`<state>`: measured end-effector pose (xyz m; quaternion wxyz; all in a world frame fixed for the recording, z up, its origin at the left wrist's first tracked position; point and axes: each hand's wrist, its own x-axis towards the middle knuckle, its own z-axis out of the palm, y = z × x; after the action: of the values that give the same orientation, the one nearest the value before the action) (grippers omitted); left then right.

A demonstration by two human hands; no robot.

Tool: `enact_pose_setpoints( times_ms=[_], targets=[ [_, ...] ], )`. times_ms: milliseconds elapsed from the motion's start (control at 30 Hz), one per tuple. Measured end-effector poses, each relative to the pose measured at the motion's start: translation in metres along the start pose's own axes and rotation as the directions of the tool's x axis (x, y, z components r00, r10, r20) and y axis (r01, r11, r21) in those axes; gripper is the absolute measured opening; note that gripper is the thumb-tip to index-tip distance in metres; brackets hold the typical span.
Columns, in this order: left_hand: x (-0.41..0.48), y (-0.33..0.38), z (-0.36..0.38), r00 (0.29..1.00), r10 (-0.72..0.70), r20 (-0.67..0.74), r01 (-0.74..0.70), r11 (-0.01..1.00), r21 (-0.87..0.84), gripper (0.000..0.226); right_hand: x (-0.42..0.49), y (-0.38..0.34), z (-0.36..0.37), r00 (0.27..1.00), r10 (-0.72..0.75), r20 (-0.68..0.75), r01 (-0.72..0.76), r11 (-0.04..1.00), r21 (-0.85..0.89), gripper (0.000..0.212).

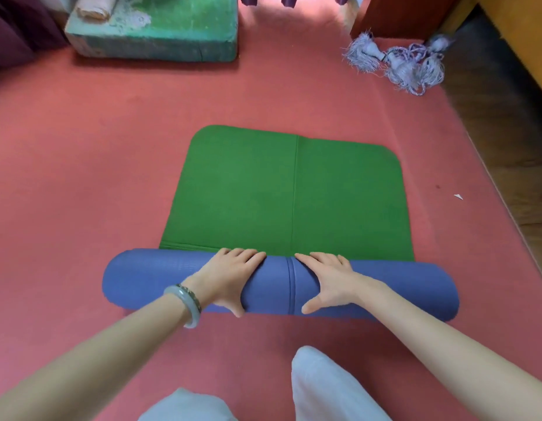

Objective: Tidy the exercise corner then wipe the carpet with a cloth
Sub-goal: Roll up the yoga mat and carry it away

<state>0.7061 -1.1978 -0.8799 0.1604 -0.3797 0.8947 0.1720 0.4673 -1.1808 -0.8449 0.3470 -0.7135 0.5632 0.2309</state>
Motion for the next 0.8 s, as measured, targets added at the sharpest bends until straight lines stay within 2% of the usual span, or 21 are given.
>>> enact_pose_setpoints(
  times_ms=[133, 200, 267, 367, 400, 467, 533, 600, 667, 733, 800],
  targets=[
    [0.031, -0.027, -0.032, 0.98, -0.024, 0.198, 0.08, 0.956, -0.282, 0.108, -0.008, -0.002, 0.02, 0.976, 0.007, -0.216, -0.059, 0.97, -0.237, 0.127],
    [0.036, -0.033, -0.038, 0.967, -0.046, 0.251, 0.129, 0.937, -0.326, 0.11, -0.005, 0.001, 0.021, 0.968, 0.009, -0.252, -0.084, 0.954, -0.287, 0.127],
    [0.033, -0.034, -0.039, 0.971, -0.094, 0.22, 0.163, 0.933, -0.32, 0.11, 0.002, 0.005, 0.016, 0.962, 0.001, -0.271, -0.081, 0.955, -0.285, 0.123],
    [0.016, -0.027, -0.029, 0.993, -0.121, -0.009, 0.109, 0.923, -0.37, 0.094, 0.016, 0.012, -0.001, 0.967, -0.011, -0.254, -0.055, 0.966, -0.253, 0.119],
    [0.01, -0.021, -0.022, 0.987, -0.119, -0.109, 0.078, 0.943, -0.324, 0.093, 0.021, 0.014, -0.008, 0.974, -0.006, -0.227, -0.05, 0.97, -0.239, 0.12],
    [0.0, -0.002, -0.004, 0.963, -0.123, -0.238, 0.099, 0.989, -0.112, 0.112, 0.03, 0.016, -0.021, 0.987, 0.003, -0.16, -0.039, 0.974, -0.224, 0.122],
    [0.001, 0.013, 0.007, 0.969, -0.16, -0.188, 0.164, 0.986, 0.007, 0.14, 0.039, 0.018, -0.034, 0.995, 0.009, -0.097, -0.029, 0.976, -0.216, 0.123],
    [0.013, 0.014, 0.01, 0.964, -0.2, -0.177, 0.212, 0.976, 0.055, 0.153, 0.048, 0.02, -0.047, 0.999, 0.013, -0.034, -0.019, 0.981, -0.192, 0.123],
    [0.026, 0.005, 0.007, 0.952, -0.223, -0.21, 0.241, 0.969, 0.063, 0.153, 0.059, 0.024, -0.062, 0.999, 0.028, 0.04, -0.022, 0.99, -0.136, 0.122],
    [0.037, -0.005, -0.006, 0.956, -0.233, -0.181, 0.245, 0.969, 0.047, 0.146, 0.067, 0.028, -0.076, 0.995, 0.054, 0.081, -0.049, 0.997, -0.059, 0.117],
    [0.05, -0.017, -0.02, 0.969, -0.219, -0.116, 0.224, 0.974, 0.027, 0.136, 0.066, 0.03, -0.081, 0.998, 0.052, -0.019, -0.053, 0.999, -0.006, 0.111]
  ],
)
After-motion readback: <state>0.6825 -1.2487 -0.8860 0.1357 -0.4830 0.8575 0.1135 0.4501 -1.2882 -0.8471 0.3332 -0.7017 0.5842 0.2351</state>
